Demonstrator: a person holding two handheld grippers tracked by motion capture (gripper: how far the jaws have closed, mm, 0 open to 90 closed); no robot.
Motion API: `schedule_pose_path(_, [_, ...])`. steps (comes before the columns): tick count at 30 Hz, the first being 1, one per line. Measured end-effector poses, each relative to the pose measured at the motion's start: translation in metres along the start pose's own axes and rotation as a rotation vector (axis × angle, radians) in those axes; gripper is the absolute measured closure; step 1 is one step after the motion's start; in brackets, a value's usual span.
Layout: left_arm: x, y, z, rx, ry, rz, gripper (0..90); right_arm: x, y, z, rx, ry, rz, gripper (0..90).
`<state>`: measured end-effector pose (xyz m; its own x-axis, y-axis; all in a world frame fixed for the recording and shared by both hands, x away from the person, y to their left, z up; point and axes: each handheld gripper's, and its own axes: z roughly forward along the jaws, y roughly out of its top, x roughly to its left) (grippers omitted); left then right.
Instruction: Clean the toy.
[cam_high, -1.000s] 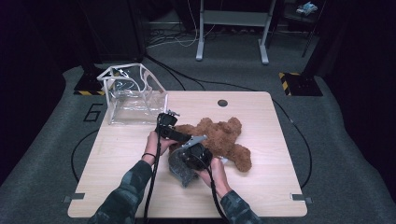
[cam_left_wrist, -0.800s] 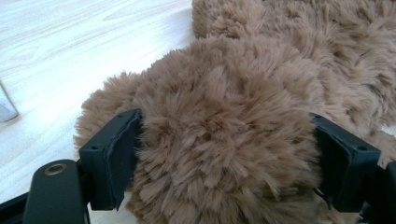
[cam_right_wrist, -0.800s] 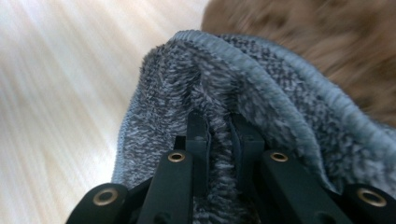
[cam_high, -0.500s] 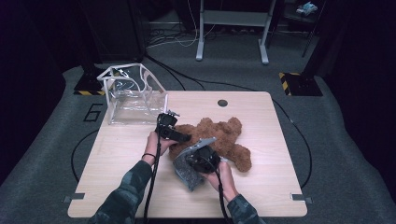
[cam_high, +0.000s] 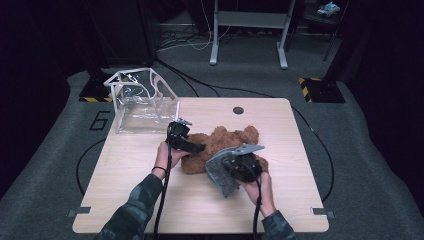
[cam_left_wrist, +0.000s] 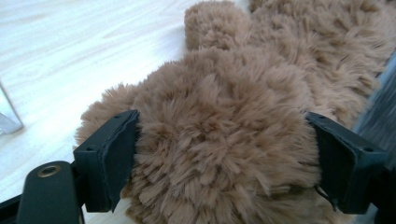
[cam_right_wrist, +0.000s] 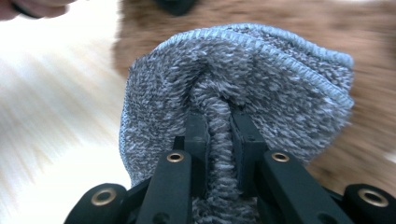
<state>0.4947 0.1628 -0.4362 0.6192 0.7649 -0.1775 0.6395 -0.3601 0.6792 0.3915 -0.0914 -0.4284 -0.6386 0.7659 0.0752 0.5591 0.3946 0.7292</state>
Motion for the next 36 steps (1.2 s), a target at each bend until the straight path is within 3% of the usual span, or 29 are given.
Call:
schedule_pose_path(8, [-0.008, 0.002, -0.012, -0.039, 0.026, 0.032, 14.7, -0.048, -0.021, -0.044, -0.055, -0.127, 0.113, 79.2])
schedule_pose_path(16, [-0.023, 0.003, -0.027, -0.087, 0.043, 0.053, 13.5, -0.083, -0.044, -0.060, -0.048, -0.234, 0.190, 79.2])
schedule_pose_path(21, [-0.035, 0.002, -0.034, -0.106, 0.047, 0.067, 13.5, -0.097, -0.054, -0.063, -0.035, -0.279, 0.233, 79.2])
schedule_pose_path(28, [-0.062, -0.004, -0.036, -0.118, 0.052, 0.095, 13.6, -0.114, -0.064, -0.067, -0.026, -0.305, 0.277, 79.1])
schedule_pose_path(31, [-0.074, -0.010, -0.032, -0.111, 0.069, 0.115, 13.7, -0.116, -0.067, -0.068, -0.023, -0.308, 0.287, 79.1])
schedule_pose_path(36, [-0.091, -0.020, -0.018, -0.124, 0.070, 0.110, 13.9, -0.118, -0.071, -0.067, -0.020, -0.306, 0.303, 79.1])
